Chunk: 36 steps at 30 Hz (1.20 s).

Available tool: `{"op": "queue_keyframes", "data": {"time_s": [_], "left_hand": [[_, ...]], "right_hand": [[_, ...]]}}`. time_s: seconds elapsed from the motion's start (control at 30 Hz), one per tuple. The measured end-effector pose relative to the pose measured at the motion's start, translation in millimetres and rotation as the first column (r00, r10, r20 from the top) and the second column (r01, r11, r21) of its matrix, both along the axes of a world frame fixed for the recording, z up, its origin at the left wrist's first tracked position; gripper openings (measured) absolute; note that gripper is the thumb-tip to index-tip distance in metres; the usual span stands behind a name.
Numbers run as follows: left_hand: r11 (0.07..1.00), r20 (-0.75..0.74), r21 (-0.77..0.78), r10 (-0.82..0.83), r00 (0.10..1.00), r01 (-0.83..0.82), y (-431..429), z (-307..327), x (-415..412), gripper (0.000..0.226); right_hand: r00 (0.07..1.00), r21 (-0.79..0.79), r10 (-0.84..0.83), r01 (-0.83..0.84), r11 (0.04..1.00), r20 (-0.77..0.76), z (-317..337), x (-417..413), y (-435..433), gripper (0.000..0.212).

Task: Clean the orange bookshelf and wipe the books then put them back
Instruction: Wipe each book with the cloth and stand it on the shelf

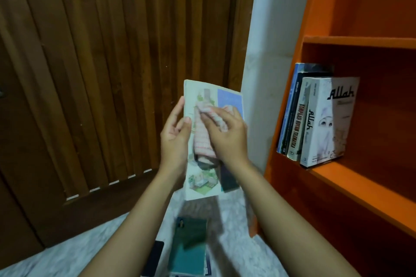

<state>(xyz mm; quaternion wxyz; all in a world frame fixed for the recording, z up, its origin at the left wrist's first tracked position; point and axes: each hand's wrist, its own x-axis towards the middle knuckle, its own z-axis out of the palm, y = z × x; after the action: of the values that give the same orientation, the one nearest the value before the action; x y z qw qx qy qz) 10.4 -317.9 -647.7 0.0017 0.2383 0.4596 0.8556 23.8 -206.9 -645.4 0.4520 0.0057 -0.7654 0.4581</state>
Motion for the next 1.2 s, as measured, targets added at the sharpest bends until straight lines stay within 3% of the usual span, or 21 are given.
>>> {"op": "queue_keyframes", "data": {"time_s": [0.07, 0.17, 0.27, 0.37, 0.43, 0.5, 0.63, 0.7, 0.8, 0.87, 1.03, 1.1, 1.2], "left_hand": [[1.000, 0.006, 0.026, 0.015, 1.000, -0.015, -4, 0, -5, 0.041], [0.998, 0.044, 0.039, 0.045, 0.998, -0.046, -9, -2, -6, 0.039], [0.996, 0.077, 0.067, 0.058, 0.995, -0.063, -5, -5, -5, 0.040], [0.990, 0.116, 0.097, 0.090, 0.989, -0.102, 5, -4, -6, 0.041], [0.983, 0.141, 0.118, 0.122, 0.982, -0.139, 8, -1, -8, 0.041], [0.979, 0.161, 0.124, 0.141, 0.977, -0.162, 4, 0, -10, 0.042], [0.974, 0.179, 0.129, 0.164, 0.970, -0.189, -6, 0, -10, 0.042], [0.968, 0.196, 0.146, 0.173, 0.965, -0.203, -3, 0, -10, 0.042], [0.967, 0.210, 0.147, 0.174, 0.962, -0.207, 3, -1, -11, 0.042], [0.973, 0.202, 0.121, 0.168, 0.965, -0.195, 2, -2, -11, 0.042], [0.987, 0.142, 0.097, 0.114, 0.983, -0.129, -10, 2, -8, 0.042], [0.993, 0.113, 0.076, 0.083, 0.990, -0.092, -13, 4, -8, 0.040], [0.997, 0.077, 0.043, 0.055, 0.996, -0.059, -15, 5, -9, 0.038]], "right_hand": [[0.996, 0.051, -0.084, 0.085, 0.995, -0.021, -9, 3, 5, 0.026], [0.955, -0.185, -0.256, 0.281, 0.942, 0.152, -23, -6, 42, 0.023], [0.908, -0.254, -0.297, 0.374, 0.892, 0.295, -37, -14, 57, 0.025], [0.975, -0.261, -0.163, 0.198, 0.945, 0.152, -38, -5, 21, 0.023], [1.000, -0.078, -0.028, 0.029, 0.997, 0.015, -45, 9, -4, 0.022], [1.000, 0.024, -0.002, 0.002, 1.000, 0.010, -59, 10, -4, 0.021], [0.962, -0.263, -0.185, 0.235, 0.936, 0.202, -82, 1, 31, 0.018], [0.981, -0.309, -0.121, 0.164, 0.937, 0.154, -86, 10, 21, 0.014], [0.992, -0.077, 0.127, -0.126, 0.989, 0.013, -95, 33, -8, 0.017], [0.986, 0.051, 0.158, -0.161, 0.986, 0.060, -104, 41, -10, 0.019], [0.986, -0.308, -0.073, 0.117, 0.944, 0.150, -90, 39, 27, 0.020], [0.989, -0.401, 0.013, 0.048, 0.915, 0.147, -79, 38, 43, 0.033], [0.956, -0.484, 0.269, -0.182, 0.856, 0.117, -61, 42, 58, 0.048]]}}
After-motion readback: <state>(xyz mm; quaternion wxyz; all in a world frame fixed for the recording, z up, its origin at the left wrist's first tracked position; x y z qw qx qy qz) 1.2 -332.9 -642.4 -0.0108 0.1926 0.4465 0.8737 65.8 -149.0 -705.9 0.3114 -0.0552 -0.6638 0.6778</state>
